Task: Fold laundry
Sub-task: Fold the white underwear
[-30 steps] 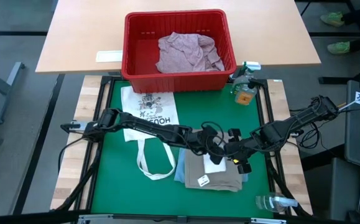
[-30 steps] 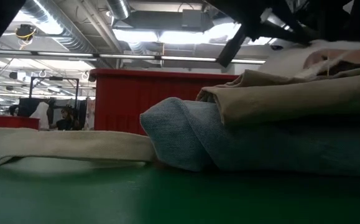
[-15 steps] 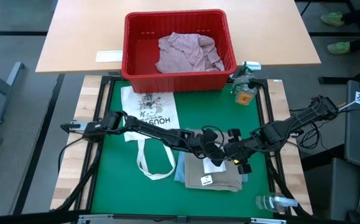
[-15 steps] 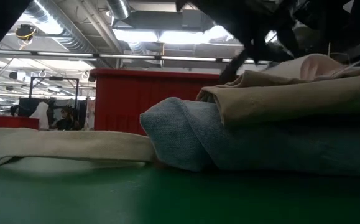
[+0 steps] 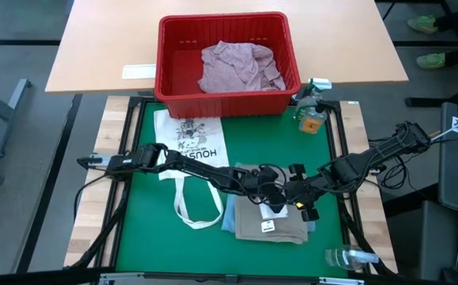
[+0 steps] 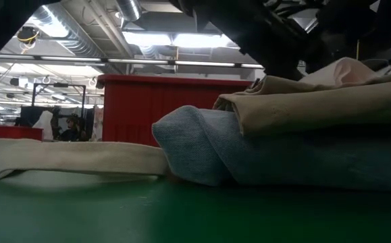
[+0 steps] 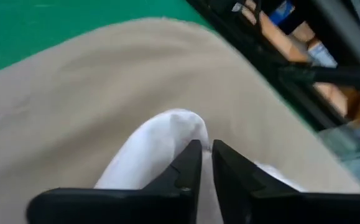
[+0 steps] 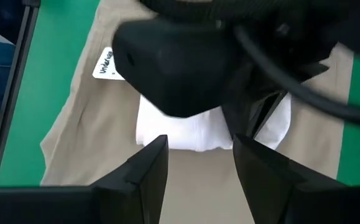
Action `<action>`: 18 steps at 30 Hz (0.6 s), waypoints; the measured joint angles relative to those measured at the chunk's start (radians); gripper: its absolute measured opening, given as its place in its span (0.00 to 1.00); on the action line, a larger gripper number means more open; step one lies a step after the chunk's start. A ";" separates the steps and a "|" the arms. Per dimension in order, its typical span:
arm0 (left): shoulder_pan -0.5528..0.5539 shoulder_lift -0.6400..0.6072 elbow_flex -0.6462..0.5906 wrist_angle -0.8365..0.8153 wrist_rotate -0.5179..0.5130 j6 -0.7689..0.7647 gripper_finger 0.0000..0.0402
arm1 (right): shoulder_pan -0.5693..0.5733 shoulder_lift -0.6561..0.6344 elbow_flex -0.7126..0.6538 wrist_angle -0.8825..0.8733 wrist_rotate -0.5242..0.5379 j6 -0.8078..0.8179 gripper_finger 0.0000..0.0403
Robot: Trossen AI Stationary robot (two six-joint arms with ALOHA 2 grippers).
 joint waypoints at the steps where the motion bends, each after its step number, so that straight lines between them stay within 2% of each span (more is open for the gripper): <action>1: -0.001 0.002 0.000 -0.001 0.000 0.015 0.11 | 0.000 0.000 0.000 0.006 0.000 0.000 0.45; 8: 0.002 -0.028 -0.001 -0.006 0.020 0.242 0.24 | 0.000 0.000 0.000 0.009 0.000 0.000 0.45; 14: 0.004 -0.087 -0.001 -0.022 0.027 0.371 0.25 | 0.000 -0.002 0.000 0.010 0.000 0.000 0.45; 18: 0.003 -0.128 -0.001 -0.051 0.028 0.399 0.23 | 0.000 -0.003 0.000 0.010 0.000 0.000 0.45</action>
